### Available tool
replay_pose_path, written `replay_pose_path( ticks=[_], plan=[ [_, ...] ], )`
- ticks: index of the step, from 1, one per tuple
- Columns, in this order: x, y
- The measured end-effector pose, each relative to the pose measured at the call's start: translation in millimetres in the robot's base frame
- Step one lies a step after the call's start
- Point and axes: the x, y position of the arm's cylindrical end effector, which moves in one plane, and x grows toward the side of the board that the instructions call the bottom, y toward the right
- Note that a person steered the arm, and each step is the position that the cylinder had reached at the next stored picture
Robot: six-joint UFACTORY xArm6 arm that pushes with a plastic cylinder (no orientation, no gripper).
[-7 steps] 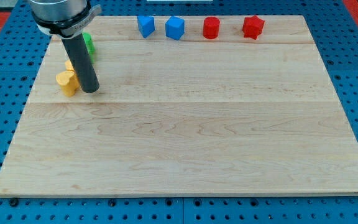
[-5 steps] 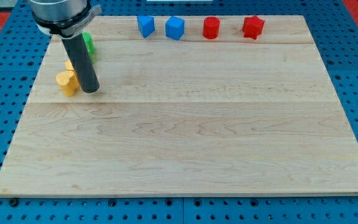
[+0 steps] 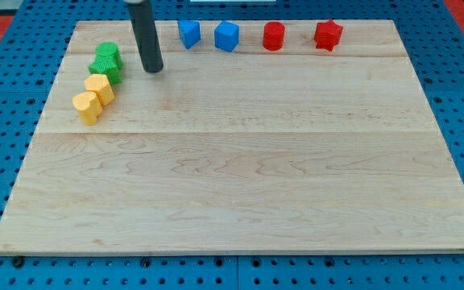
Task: Slightly push the green and yellow blocks to the down
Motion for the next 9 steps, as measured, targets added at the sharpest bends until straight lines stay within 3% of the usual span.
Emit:
replay_pose_path(
  ticks=[1,2,3,4,6,7,9],
  plan=[
    [-49.2,-18.4],
    [-42.5,-63.6],
    [13.3,-58.8],
    [33.3,-50.4],
    [-28.1,-54.8],
    [-28.1,-88.1],
    [-28.1,-85.3]
  ],
)
